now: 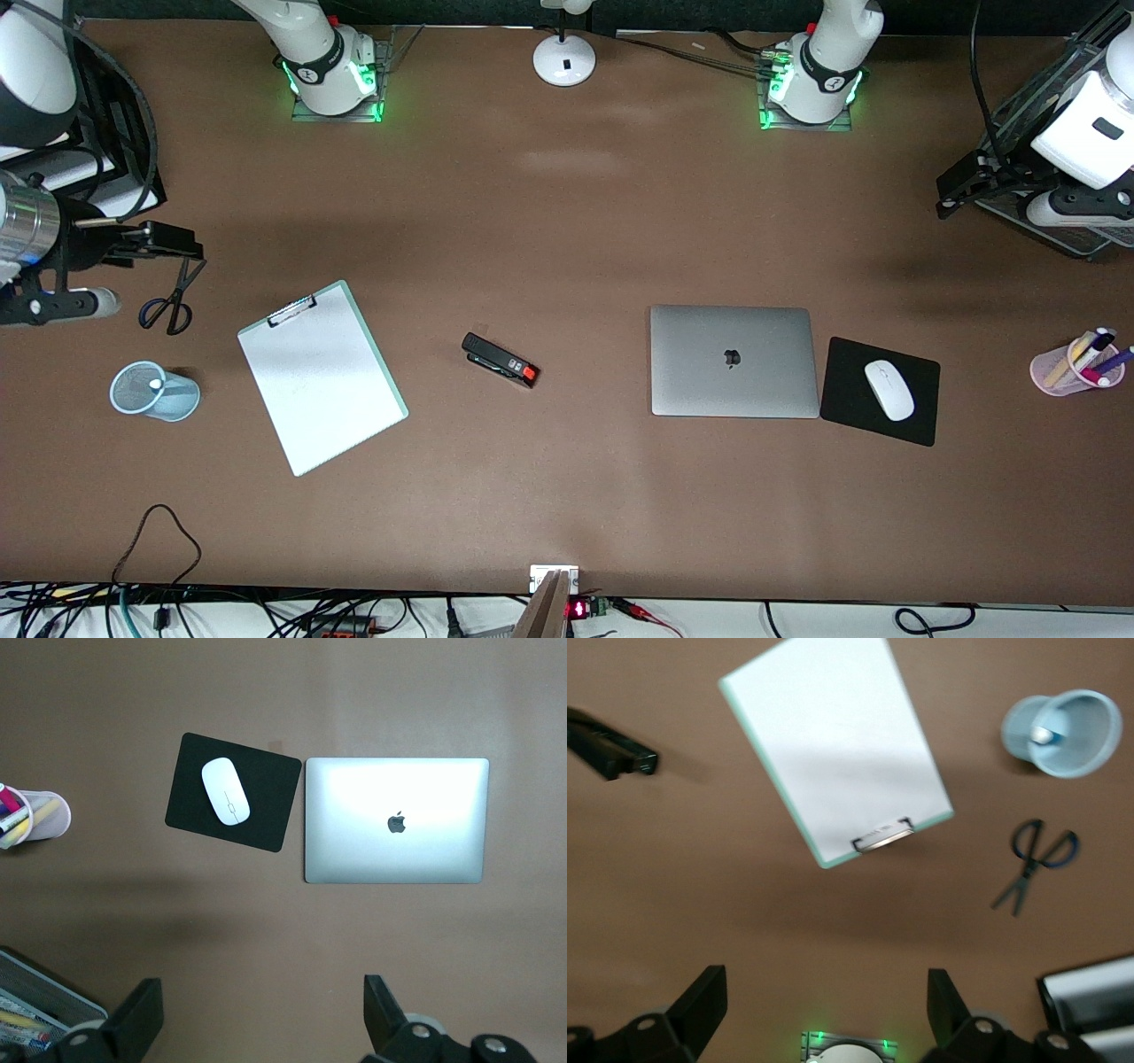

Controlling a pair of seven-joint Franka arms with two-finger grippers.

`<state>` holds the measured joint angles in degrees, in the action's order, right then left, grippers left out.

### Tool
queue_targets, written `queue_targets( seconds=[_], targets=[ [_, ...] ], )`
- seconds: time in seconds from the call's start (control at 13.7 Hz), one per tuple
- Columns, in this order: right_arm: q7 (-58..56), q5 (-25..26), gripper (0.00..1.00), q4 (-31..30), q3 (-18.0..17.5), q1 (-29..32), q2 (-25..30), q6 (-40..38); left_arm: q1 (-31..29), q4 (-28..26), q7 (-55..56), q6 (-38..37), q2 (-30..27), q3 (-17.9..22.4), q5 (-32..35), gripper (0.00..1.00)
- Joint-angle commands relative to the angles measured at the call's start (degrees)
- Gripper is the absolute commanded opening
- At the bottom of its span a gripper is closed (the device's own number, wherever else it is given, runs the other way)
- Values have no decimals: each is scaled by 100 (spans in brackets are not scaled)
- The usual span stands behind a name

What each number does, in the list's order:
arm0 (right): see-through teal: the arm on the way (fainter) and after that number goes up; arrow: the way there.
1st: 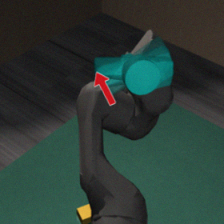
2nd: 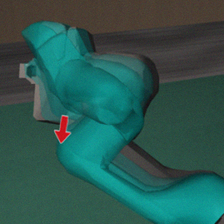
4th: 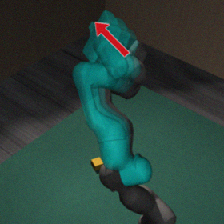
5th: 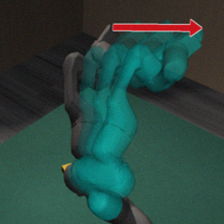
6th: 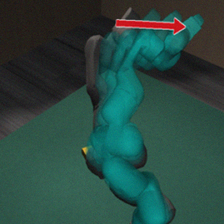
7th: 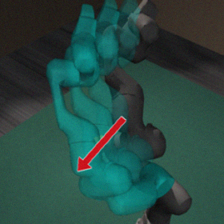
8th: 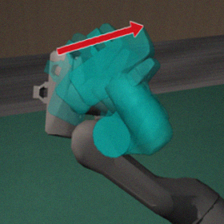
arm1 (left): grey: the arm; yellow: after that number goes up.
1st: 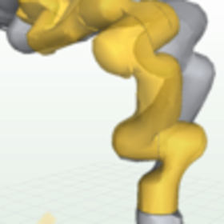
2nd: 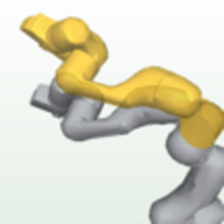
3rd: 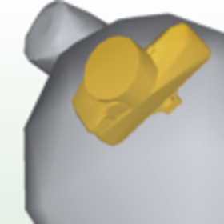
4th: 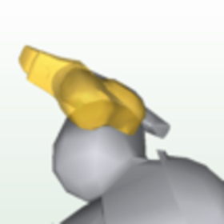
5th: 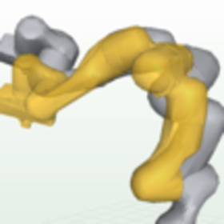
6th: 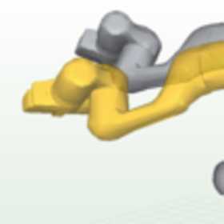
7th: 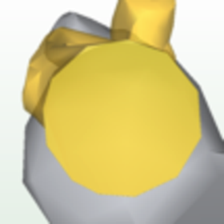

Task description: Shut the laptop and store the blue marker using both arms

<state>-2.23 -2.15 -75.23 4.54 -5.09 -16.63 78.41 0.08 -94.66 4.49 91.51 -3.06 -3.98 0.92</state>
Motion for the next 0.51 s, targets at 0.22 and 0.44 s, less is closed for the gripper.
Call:
queue_targets(
  seconds=[0.22, 0.44],
  targets=[
    [38, 320, 100, -640, 73, 430, 510, 464, -26, -18, -141, -19, -37, 11, -188, 100],
    [12, 321, 100, -1615, 73, 535, 1037, 1194, -26, -35, -211, -19, -46, 11, -188, 100]
  ],
)
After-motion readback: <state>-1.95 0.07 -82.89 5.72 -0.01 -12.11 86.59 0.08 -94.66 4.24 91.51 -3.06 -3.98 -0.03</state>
